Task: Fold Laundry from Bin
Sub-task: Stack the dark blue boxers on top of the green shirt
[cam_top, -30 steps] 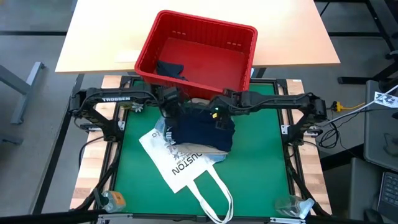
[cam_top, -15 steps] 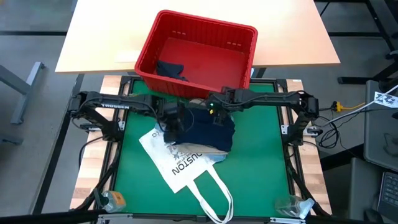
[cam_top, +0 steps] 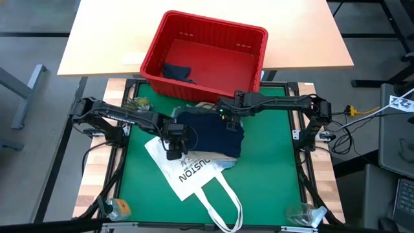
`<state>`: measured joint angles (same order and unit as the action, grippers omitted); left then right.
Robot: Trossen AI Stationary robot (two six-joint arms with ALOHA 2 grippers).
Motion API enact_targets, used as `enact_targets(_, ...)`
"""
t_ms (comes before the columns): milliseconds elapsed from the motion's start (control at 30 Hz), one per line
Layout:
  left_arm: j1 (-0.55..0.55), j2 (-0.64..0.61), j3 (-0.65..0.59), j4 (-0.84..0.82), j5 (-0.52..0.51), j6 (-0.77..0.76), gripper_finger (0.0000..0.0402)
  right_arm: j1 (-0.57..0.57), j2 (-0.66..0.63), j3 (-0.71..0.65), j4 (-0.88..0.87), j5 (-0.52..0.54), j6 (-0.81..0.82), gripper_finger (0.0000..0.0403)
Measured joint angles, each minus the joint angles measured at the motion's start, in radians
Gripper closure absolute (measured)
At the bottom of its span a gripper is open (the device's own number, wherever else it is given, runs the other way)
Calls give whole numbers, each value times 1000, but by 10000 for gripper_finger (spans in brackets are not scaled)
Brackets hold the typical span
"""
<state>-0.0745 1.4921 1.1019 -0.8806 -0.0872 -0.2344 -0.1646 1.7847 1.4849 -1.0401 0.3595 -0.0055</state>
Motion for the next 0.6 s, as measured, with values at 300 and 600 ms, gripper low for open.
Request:
enact_targets(300, -5, 0, 1, 0, -57, 0, 273, 1, -11, 9, -10, 26, 1, 237)
enact_targets(600, -5, 0, 14, 0, -53, 1, 273, 0, -28, 96, -96, 38, -3, 237)
